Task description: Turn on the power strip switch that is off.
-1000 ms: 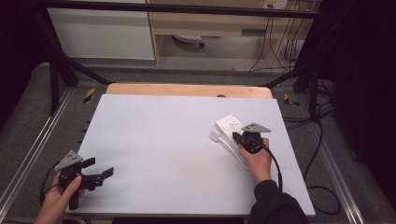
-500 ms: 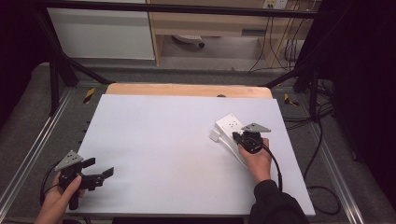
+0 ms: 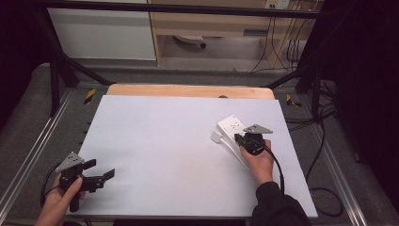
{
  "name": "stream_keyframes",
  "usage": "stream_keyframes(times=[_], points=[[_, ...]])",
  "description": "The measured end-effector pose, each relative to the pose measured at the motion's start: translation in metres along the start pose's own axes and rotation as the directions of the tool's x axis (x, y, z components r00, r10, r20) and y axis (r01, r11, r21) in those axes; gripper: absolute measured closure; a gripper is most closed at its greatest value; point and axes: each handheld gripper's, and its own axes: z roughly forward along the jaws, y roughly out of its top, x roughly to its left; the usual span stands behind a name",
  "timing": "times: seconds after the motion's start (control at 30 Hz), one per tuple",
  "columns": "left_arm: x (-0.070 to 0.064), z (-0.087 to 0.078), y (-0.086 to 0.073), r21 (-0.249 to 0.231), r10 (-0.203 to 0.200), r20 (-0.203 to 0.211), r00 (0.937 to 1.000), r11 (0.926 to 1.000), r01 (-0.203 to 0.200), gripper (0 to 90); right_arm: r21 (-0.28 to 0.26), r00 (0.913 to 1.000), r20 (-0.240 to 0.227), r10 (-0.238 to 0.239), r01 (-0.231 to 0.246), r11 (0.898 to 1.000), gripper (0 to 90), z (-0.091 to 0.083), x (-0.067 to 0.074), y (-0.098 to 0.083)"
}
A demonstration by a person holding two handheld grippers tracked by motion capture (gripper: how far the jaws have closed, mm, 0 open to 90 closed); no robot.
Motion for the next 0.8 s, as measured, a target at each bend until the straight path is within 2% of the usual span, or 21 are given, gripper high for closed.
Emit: stream_keyframes(times=[0.47,0.53,0.8], points=[[-0.0002,0.0002,0.0000,0.002,0.002,0.001,1.0000,1.0000,-0.002,7.8,-0.005,0.9999,0.005,0.011,-0.011,1.000,89.9,0.0001,-0.0001,-0.0003],[0.0001,0.0003,0.0000,0.002,0.001,0.001,1.0000,1.0000,-0.001,7.8,-0.016,0.9996,0.005,0.026,-0.026,1.000,88.8,-0.0009,-0.0009,-0.0002],[0.0001,0.0003,-0.0001,0.002,0.001,0.002,1.0000,1.0000,-0.001,7.8,-0.045,0.9995,0.004,0.033,-0.032,0.998,87.6,-0.0042,-0.0007,0.0026]])
